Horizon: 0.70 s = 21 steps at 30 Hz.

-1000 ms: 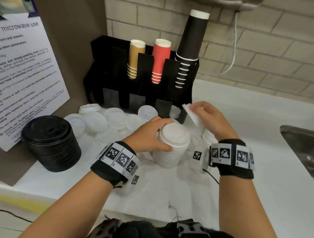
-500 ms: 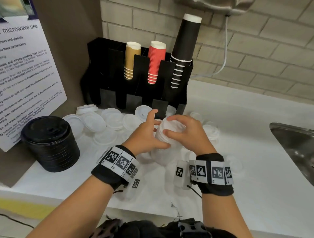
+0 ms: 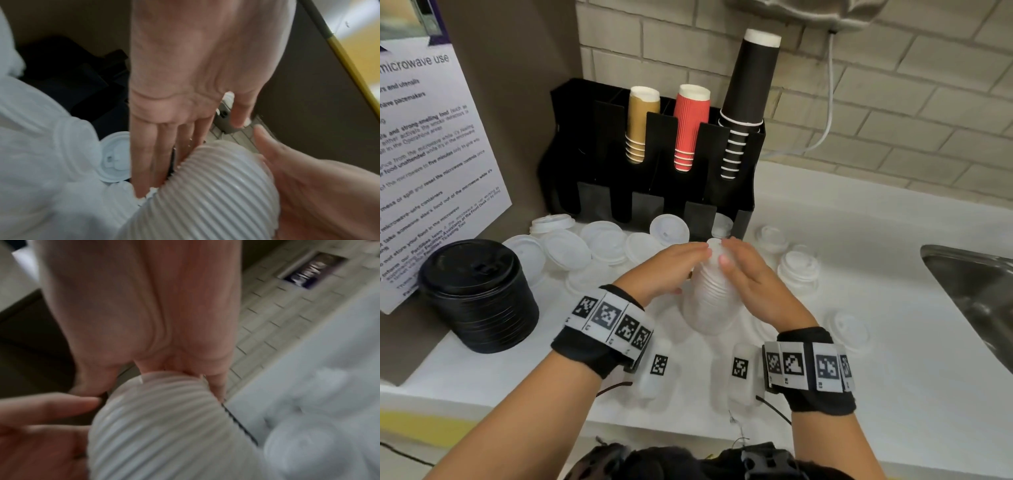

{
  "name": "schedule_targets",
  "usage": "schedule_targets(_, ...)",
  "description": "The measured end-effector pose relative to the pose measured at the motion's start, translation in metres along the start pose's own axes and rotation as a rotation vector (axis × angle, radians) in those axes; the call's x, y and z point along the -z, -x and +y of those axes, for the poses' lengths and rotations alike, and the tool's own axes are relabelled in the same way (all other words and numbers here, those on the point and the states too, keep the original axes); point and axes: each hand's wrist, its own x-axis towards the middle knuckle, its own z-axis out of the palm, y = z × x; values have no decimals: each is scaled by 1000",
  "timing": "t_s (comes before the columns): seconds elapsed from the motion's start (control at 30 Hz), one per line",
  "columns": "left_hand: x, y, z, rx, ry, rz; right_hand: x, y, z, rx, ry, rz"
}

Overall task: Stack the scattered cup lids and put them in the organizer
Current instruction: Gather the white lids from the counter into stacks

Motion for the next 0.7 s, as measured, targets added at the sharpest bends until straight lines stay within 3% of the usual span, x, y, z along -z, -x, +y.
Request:
schedule_targets(0.1, -11, -6, 2, 15, -94, 13, 0, 1, 10, -144, -132, 42)
schedule_targets(0.2, -15, -8, -2, 138, -81, 17, -3, -2, 18, -378, -318, 95)
schedule_targets(0.33, -16, -6, -10, 281, -81, -25, -10, 2, 24, -618, -526, 23)
schedule_targets(0.7, -18, -4, -20, 362, 137, -29, -10, 4, 31, -702, -616, -60)
